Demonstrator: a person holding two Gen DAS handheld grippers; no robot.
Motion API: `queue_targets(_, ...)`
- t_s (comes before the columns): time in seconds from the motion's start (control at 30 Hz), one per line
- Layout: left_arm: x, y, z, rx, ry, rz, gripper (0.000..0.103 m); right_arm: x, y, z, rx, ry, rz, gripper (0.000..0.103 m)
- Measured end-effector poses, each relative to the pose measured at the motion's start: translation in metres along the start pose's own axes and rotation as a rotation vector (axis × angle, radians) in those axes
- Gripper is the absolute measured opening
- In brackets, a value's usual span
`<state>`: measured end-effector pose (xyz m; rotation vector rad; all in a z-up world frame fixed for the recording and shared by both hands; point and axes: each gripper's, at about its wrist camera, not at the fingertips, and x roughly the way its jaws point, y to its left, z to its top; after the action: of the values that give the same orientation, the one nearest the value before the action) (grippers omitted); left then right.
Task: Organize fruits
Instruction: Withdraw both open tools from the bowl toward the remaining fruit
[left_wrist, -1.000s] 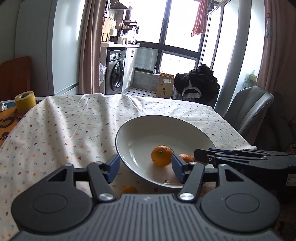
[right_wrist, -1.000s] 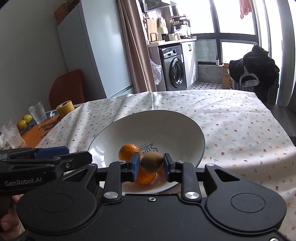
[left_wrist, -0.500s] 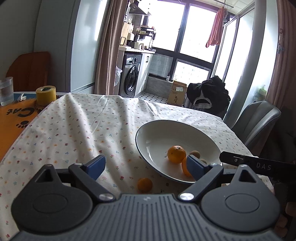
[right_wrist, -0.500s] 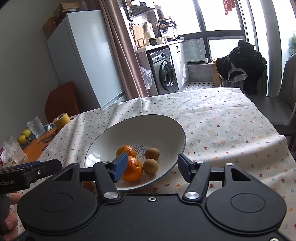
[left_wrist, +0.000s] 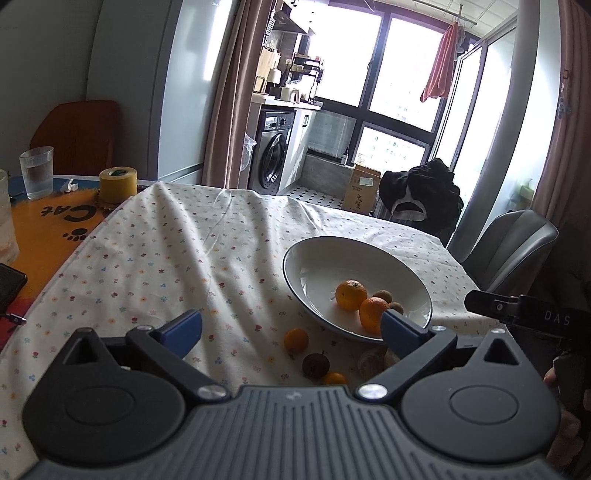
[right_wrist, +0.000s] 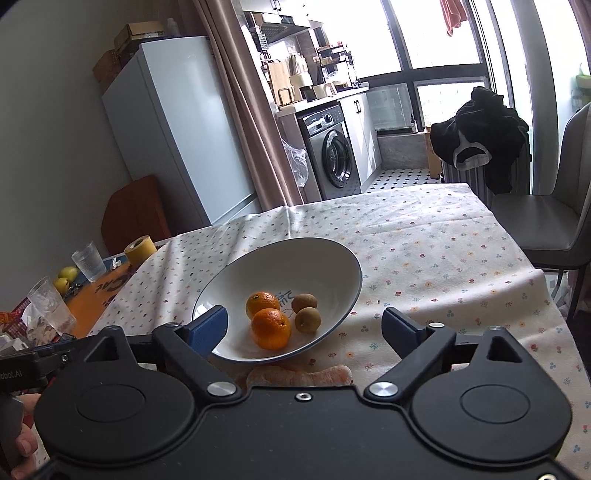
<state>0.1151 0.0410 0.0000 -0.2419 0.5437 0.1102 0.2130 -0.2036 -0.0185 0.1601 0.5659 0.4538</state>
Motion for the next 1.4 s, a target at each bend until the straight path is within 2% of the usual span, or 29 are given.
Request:
queue_targets(0.1, -0.009, 0.001, -0.001, -0.014, -0.001, 0.008, 0.103, -0.01, 0.002, 0.001, -0.013, -0.014, 0.014, 0.103)
queue_targets(0.3, -0.021, 0.001, -0.006, -0.004, 0.003, 0.022, 0.103, -0.023, 0.005, 0.002, -0.028, -0.003, 0.031, 0.103)
queue_targets(0.7, -0.029, 0.006, -0.017, 0.021, 0.049, 0.035, 0.103, -0.032, 0.002, -0.006, -0.043, 0.045, -0.002, 0.103)
queue_targets(1.07, -0.025, 0.0, -0.028, 0.048, 0.078, 0.043, 0.103, -0.026, -0.003, -0.017, -0.034, 0.09, 0.01, 0.103)
queue_targets(1.4, -0.014, 0.0, -0.04, 0.046, 0.068, 0.048, 0.102, -0.015, -0.009, -0.028, -0.02, 0.115, 0.004, 0.103)
